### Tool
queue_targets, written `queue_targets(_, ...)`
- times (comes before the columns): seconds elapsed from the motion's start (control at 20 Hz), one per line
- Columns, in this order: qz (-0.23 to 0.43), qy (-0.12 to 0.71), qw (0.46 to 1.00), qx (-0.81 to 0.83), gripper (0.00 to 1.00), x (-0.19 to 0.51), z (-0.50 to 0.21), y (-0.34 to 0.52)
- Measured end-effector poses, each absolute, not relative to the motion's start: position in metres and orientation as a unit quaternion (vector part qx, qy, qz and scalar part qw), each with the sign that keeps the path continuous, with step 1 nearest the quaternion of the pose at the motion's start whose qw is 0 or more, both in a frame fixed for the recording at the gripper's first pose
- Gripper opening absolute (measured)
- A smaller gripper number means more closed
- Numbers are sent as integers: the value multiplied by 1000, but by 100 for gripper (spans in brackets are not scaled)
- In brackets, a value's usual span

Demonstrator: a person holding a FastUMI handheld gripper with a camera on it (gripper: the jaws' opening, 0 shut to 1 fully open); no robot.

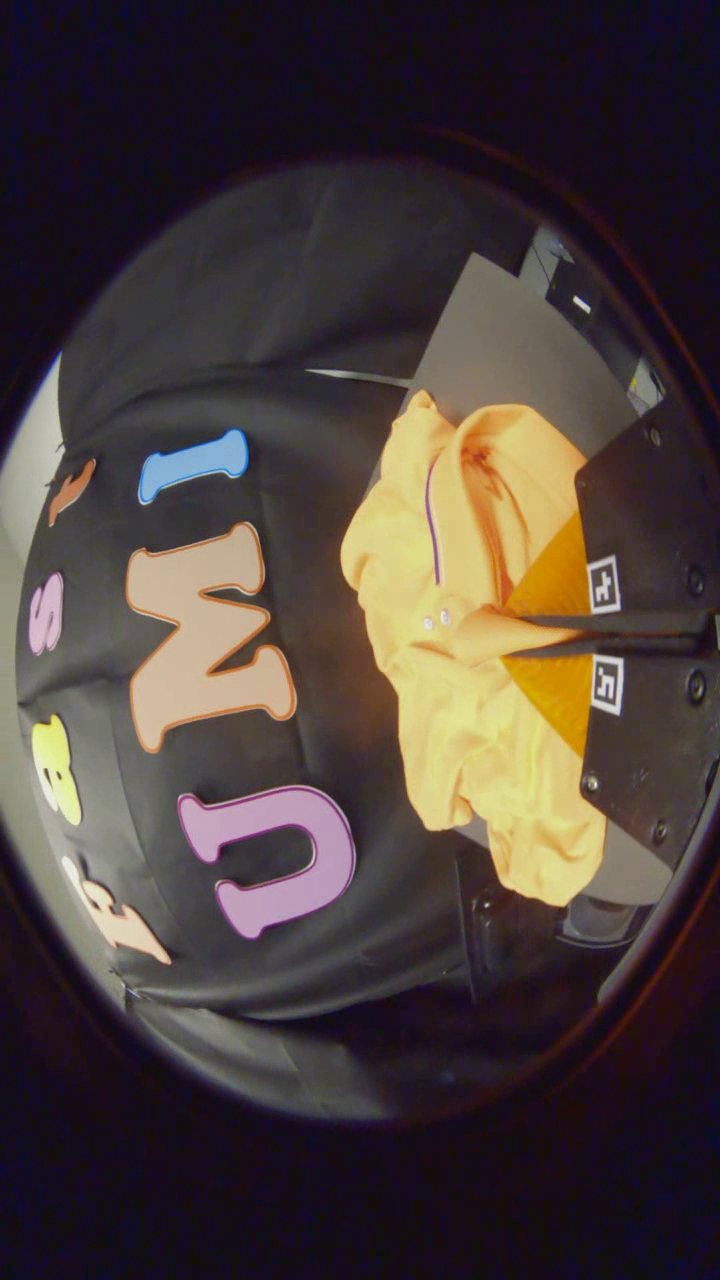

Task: Put the clothes into the washing machine and then close the washing machine lid.

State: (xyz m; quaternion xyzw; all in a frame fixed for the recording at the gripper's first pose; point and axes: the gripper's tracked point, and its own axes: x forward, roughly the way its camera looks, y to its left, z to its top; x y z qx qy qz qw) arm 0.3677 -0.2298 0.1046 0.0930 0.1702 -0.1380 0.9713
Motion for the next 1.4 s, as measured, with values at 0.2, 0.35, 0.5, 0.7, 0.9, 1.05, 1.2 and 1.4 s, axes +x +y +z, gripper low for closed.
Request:
queue_targets(0.2, -106, 151, 979, 83, 1, 377, 138, -181)
queue_targets(0.35, -72, 144, 984, 74, 1, 384, 157, -140)
queue_targets(0.5, -33, 145, 987, 65, 1, 393, 168, -95)
queue_targets(0.7, 6, 150, 988, 38, 1, 403, 174, -47)
queue_targets(0.9, 38, 156, 986, 32, 1, 415, 174, -4)
queue_targets(1.05, 62, 165, 984, 29, 1, 422, 165, 29)
queue_targets(1.2, 85, 176, 980, 30, 1, 430, 151, 60)
queue_targets(1.4, 102, 195, 975, 28, 1, 444, 121, 90)
